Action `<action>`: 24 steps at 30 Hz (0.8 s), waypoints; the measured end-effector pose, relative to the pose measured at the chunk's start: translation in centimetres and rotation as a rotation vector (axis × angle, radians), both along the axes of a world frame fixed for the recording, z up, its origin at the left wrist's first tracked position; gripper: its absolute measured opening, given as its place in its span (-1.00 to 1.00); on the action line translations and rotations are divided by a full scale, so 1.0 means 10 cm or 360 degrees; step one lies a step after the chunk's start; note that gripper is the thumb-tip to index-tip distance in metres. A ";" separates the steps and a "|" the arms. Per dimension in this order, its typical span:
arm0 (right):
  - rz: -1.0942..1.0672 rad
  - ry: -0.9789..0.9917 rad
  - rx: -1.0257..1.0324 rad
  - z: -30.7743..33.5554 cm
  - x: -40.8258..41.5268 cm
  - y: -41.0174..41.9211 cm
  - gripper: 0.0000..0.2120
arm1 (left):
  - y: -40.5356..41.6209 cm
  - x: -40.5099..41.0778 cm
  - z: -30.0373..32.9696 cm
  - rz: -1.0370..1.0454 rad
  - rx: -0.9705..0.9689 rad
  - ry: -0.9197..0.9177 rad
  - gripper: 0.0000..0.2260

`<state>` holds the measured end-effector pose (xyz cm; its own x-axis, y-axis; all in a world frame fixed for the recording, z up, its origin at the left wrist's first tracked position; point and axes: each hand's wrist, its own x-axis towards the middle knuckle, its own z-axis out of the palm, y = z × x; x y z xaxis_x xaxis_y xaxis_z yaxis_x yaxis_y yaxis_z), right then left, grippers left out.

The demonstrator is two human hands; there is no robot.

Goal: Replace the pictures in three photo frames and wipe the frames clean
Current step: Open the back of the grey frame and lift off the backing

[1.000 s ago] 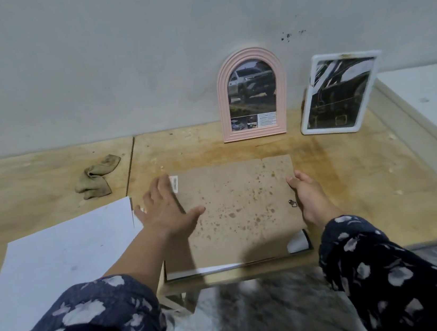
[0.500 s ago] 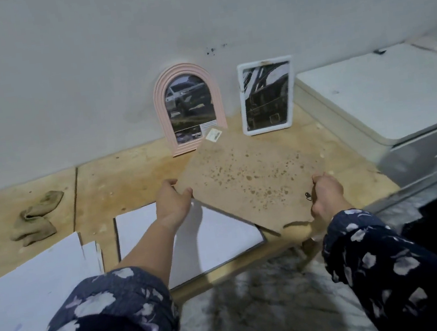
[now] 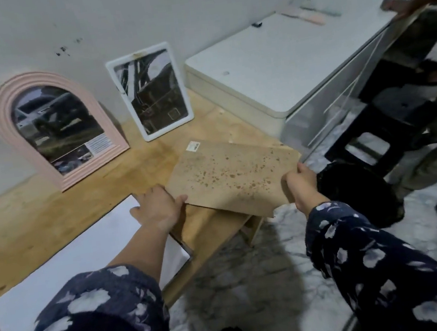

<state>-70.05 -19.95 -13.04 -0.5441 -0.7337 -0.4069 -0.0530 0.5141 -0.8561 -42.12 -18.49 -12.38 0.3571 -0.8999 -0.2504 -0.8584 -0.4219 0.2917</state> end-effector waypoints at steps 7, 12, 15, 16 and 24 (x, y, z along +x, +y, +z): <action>0.0519 0.0356 0.0275 0.04 0.08 -0.06 -0.26 | -0.01 -0.05 0.00 -0.0077 -0.0040 -0.0049 -0.54; 0.0762 0.0792 0.0233 0.24 0.34 -0.08 -0.40 | 0.03 0.06 0.10 -0.0062 -0.0106 0.0011 -0.59; 0.0904 0.0809 0.0130 0.28 0.64 -0.09 -0.47 | 0.13 0.23 0.14 -0.0015 -0.0098 0.0004 -0.62; 0.0984 0.0829 0.0088 0.28 0.77 -0.08 -0.49 | 0.20 0.31 0.16 0.0023 -0.0103 0.0008 -0.63; 0.1868 0.1121 -0.0111 0.25 1.86 0.08 -0.60 | 0.87 1.11 0.23 0.0406 -0.0045 -0.0073 -0.61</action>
